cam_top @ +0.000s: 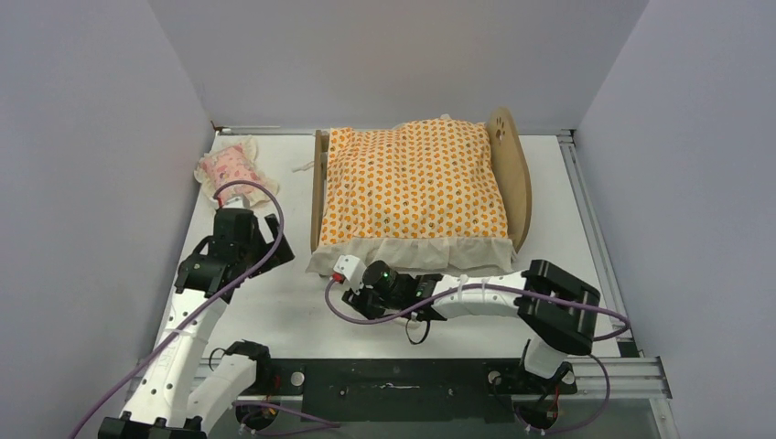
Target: Set up the pet bed
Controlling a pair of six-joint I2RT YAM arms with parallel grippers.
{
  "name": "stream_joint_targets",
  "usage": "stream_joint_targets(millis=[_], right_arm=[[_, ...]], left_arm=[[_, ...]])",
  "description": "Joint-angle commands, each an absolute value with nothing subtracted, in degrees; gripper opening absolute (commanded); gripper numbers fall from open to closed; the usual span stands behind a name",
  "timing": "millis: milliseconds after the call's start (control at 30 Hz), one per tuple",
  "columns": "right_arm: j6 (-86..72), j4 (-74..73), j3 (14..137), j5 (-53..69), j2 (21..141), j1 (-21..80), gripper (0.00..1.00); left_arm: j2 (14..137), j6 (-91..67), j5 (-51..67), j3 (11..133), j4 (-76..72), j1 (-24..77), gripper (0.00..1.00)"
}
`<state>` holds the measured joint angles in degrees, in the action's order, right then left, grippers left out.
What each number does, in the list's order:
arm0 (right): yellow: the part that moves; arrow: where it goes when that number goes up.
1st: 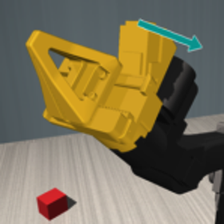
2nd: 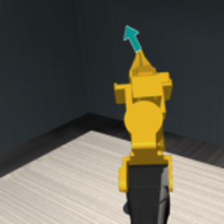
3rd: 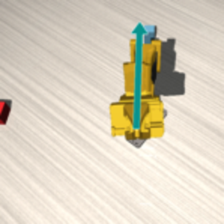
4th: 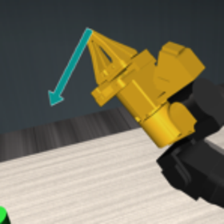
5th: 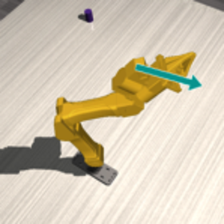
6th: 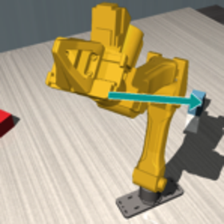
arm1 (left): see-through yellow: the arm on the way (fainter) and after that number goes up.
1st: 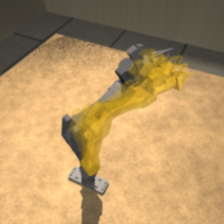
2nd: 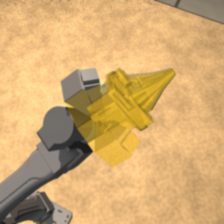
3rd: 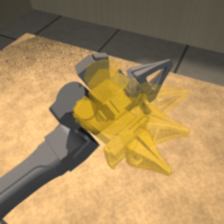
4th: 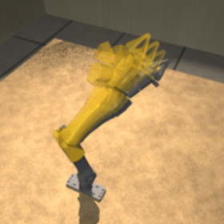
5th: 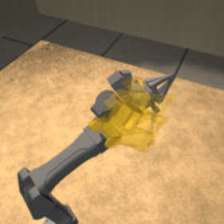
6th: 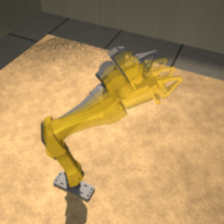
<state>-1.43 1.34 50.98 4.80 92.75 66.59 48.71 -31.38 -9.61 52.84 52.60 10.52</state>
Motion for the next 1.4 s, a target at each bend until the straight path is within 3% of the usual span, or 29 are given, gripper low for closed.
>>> stream_joint_targets(millis=[0,233,433,633,767,1033,1367], right_arm=[[-5.93,15.65,50.08,0.83,96.65,67.15,0.38],[-7.15,18.91,49.84,-4.42,103.39,67.22,0.36],[-8.72,14.35,50.55,-6.66,102.41,66.35,0.06],[-13.13,13.1,47.65,-0.78,92.08,62.9,0.05],[-14.56,12.99,47.32,6.21,87.97,61.62,0.05],[-15.85,14.85,48.56,15.52,89.17,63.63,0.05],[-17.81,22.82,49.36,12.57,90.66,66.83,0.05]], left_arm=[[47.62,-33.74,-6.45,50.65,50.49,10.2,0.96],[47.1,-34.21,-3.22,49.0,49.08,10.19,0.96],[46.87,-34.25,0.74,46.86,46.71,10.28,0.96],[45.7,-36.96,6.64,42.55,42.58,11.3,1.0],[44.66,-41.03,8.69,39.73,38.32,14.59,0.9],[42.08,-56.7,6.17,32.49,29.76,23.86,0.85],[41.77,-64.9,7.96,25.96,24.84,26.01,0.68]])
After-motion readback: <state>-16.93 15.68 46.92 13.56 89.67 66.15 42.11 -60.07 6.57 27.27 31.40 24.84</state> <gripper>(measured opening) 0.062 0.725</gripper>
